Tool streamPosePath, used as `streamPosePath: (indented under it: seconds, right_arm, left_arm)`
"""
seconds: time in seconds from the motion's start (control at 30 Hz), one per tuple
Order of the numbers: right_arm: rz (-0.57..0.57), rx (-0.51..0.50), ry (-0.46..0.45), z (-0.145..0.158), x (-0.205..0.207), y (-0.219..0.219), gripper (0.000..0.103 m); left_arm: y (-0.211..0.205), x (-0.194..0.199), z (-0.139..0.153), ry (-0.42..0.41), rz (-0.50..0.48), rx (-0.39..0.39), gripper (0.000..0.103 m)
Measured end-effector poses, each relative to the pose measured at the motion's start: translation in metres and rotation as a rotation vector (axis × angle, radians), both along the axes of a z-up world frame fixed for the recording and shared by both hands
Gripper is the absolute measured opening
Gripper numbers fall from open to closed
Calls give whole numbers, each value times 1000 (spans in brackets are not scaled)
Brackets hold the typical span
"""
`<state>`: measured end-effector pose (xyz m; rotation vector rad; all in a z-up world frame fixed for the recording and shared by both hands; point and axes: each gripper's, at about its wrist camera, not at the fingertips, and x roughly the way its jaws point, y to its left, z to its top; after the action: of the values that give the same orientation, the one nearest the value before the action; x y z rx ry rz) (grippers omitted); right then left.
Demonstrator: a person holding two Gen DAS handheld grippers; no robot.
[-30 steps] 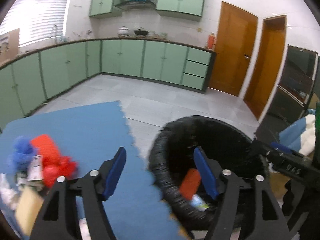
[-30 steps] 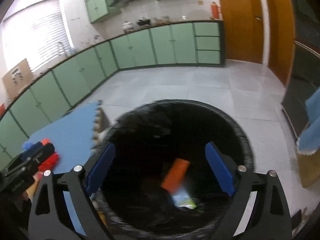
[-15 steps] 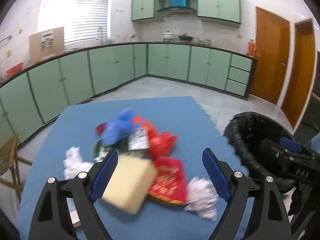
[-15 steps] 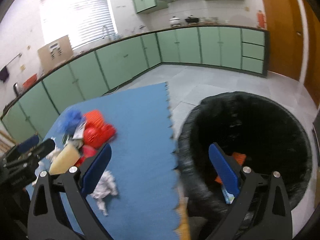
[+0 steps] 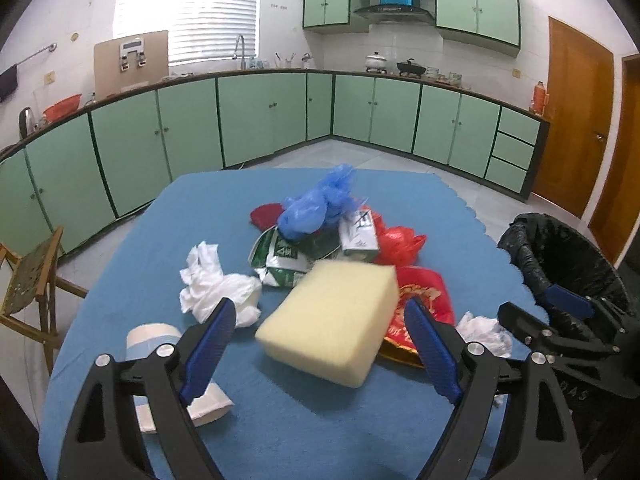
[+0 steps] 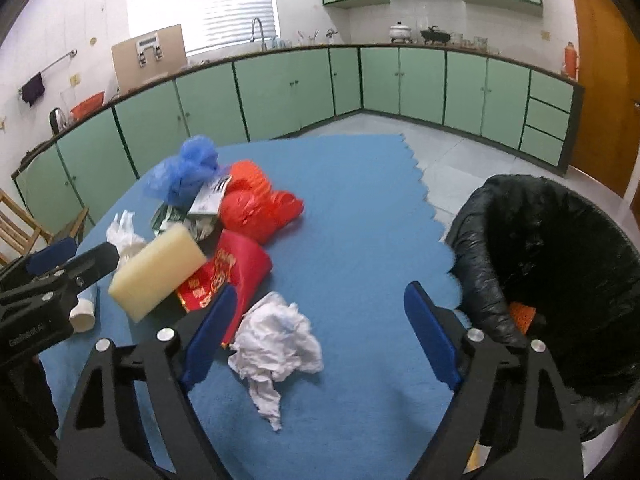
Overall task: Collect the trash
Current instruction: 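Grasp the white tissue with the right tool, then grasp the yellow sponge with the left tool while the right tool holds the tissue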
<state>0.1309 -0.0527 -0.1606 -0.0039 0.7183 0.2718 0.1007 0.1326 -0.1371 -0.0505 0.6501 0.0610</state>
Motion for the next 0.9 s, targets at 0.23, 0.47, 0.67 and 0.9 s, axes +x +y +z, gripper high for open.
streamPosePath:
  seconds: [0.23,0.47,0.67,0.9]
  right_arm:
    - [43,-34,56,-18,5,16,65]
    - [89,-23,116,-29,8,17,31]
    - [109,-28,94,-23,4,14,19]
    - [50,4,65,-8,13,-7,19]
  left_arm:
    - [4,4,-12,15,8,-2,84]
    - [0,10,-17,36,-5,-9,84]
    - [-5,12,-22,50,-19,-2,84]
    - [-13,17,-32,79,-33,22,84]
